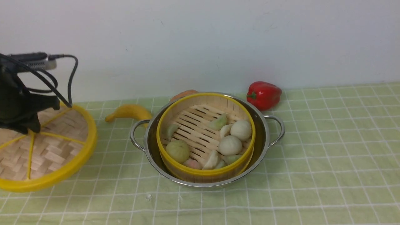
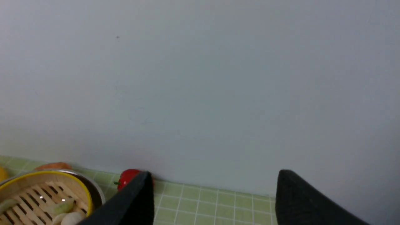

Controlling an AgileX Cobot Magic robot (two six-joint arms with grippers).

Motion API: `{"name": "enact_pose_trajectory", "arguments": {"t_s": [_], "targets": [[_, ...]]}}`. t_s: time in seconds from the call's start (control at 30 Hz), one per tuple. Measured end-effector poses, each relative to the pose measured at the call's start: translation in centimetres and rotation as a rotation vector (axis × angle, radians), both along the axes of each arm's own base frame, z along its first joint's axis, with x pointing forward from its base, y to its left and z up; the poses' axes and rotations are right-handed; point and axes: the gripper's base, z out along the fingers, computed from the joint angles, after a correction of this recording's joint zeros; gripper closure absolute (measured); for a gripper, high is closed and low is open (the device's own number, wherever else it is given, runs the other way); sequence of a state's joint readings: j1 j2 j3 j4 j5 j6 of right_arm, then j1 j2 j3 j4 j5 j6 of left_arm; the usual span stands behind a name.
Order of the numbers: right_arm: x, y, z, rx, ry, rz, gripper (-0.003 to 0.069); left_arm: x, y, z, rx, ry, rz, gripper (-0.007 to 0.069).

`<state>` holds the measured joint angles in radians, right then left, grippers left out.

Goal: Place the steamer in the pot on the green tablecloth, and put the lid on the steamer.
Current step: 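Grasp the bamboo steamer lid lying on the table by its centre knob, then place the yellow bamboo steamer lid onto the steamer in the pot with the left gripper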

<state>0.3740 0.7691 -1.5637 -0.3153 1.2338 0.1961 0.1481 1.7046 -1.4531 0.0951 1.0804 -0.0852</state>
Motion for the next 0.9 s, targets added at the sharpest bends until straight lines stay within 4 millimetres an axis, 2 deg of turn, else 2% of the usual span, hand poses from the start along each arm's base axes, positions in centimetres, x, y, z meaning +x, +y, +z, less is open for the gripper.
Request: {"name": "enact_pose_trajectory", "arguments": {"t_s": [0.03, 0.1, 0.2, 0.23, 0.27, 0.33, 0.4, 0.43, 0.47, 0.53, 0.6, 0.73, 0.9], "targets": [[0.0, 0.0, 0.0, 0.002, 0.0, 0.0, 0.015, -0.1, -0.2, 0.3, -0.002, -0.004, -0.005, 0.0505], [0.4, 0.2, -0.6, -0.005, 0.025, -0.002, 0.0149, 0.0, -2.7, 2.3, -0.013, -0.052, -0.09, 0.0505], [0.7, 0.3, -1.1, -0.01, 0.044, -0.003, 0.0149, 0.4, -8.4, 3.7, -0.034, -0.111, -0.253, 0.0505], [0.8, 0.3, -1.1, -0.01, 0.045, -0.003, 0.0149, 0.5, -10.0, 3.8, -0.037, -0.125, -0.297, 0.0505], [0.8, 0.3, -1.1, -0.01, 0.045, -0.003, 0.0149, 0.5, -10.4, 3.8, -0.038, -0.127, -0.307, 0.0505], [0.8, 0.3, -1.1, -0.004, 0.045, -0.004, 0.0149, 0.6, -15.9, 3.6, -0.039, -0.181, -0.454, 0.0505], [0.8, 0.3, -1.2, 0.001, 0.046, -0.006, 0.0149, 0.4, -19.3, 3.1, -0.026, -0.202, -0.54, 0.0505], [0.8, 0.3, -1.2, 0.001, 0.046, -0.006, 0.0149, 0.5, -19.2, 3.1, -0.016, -0.206, -0.54, 0.0505], [0.8, 0.3, -1.2, 0.004, 0.047, -0.007, 0.0149, 0.5, -21.6, 2.6, 0.022, -0.221, -0.597, 0.0505], [0.8, 0.3, -1.2, 0.006, 0.047, -0.007, 0.0149, 0.5, -23.7, 2.1, 0.064, -0.234, -0.637, 0.0505], [0.8, 0.3, -1.2, 0.01, 0.049, -0.006, 0.0149, 0.9, -25.5, 1.1, 0.119, -0.233, -0.666, 0.0505], [0.8, 0.3, -1.2, 0.013, 0.049, -0.005, 0.0149, 1.5, -27.6, -0.3, 0.152, -0.216, -0.697, 0.0505], [0.7, 0.6, -1.2, 0.033, 0.057, 0.018, 0.0149, 2.1, -28.5, -1.9, 0.155, -0.184, -0.705, 0.0505]]}}
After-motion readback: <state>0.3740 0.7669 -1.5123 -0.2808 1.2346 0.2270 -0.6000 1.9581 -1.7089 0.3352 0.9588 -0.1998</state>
